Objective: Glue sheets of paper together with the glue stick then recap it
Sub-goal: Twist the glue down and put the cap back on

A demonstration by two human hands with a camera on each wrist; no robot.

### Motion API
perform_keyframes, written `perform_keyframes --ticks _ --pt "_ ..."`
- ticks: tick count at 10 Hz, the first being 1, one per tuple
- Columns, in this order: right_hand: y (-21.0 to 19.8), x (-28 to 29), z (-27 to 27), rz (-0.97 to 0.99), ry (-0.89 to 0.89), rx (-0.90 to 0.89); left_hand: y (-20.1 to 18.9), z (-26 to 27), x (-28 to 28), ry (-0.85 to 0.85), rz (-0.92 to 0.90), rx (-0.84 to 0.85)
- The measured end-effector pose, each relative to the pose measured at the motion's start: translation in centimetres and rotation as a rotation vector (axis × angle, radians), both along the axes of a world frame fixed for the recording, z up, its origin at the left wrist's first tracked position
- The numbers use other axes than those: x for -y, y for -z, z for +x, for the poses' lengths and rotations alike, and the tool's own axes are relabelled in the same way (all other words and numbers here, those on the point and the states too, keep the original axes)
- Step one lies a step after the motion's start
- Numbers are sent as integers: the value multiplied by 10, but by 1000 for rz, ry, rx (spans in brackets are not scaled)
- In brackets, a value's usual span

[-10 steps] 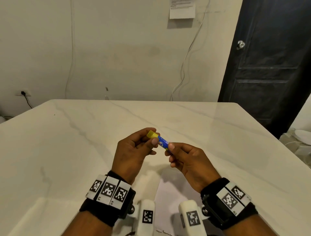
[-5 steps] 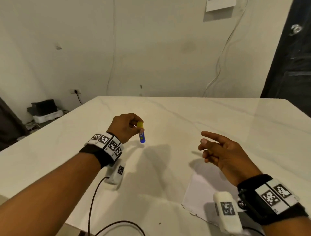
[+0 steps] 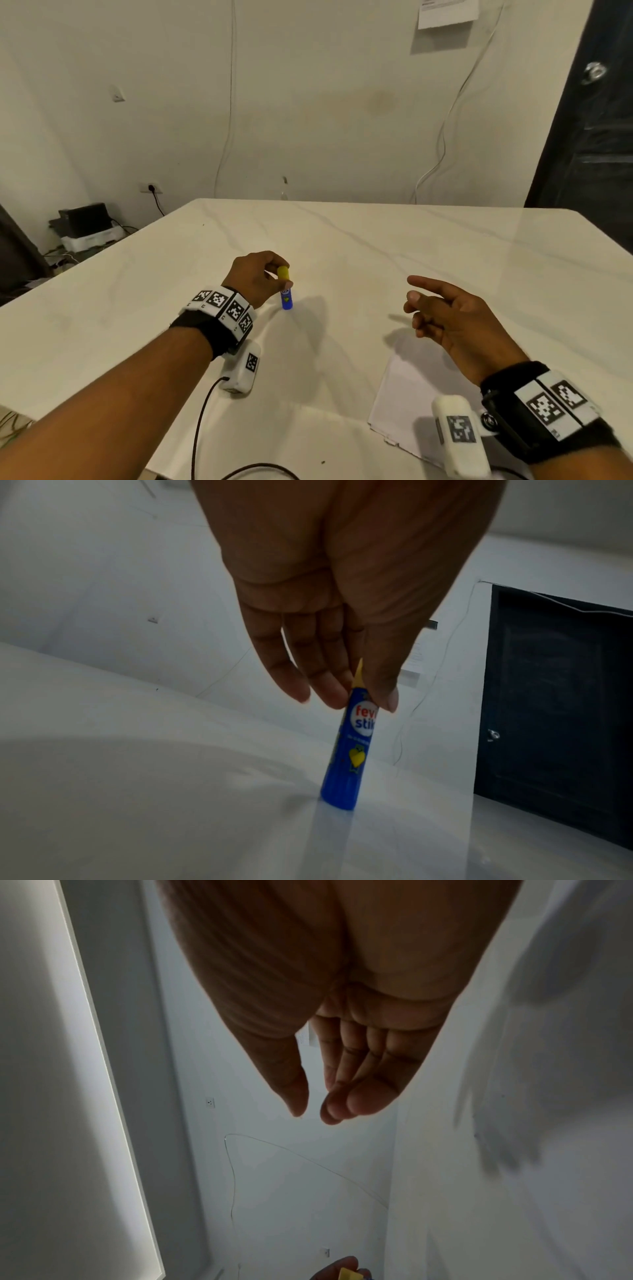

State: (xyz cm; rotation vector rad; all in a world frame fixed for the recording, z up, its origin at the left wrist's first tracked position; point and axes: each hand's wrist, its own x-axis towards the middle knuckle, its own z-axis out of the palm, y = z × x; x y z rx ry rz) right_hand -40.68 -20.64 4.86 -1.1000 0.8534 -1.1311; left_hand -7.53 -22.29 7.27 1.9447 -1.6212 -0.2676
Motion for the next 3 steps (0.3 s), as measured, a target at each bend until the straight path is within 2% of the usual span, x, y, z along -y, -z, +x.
perform_keyframes --ticks 2,3 --pt "-6 -5 -3 -33 55 24 -2 1 -6 -2 -7 -18" --pt "-9 -11 -4 -12 98 117 -14 5 -17 -39 -36 -68"
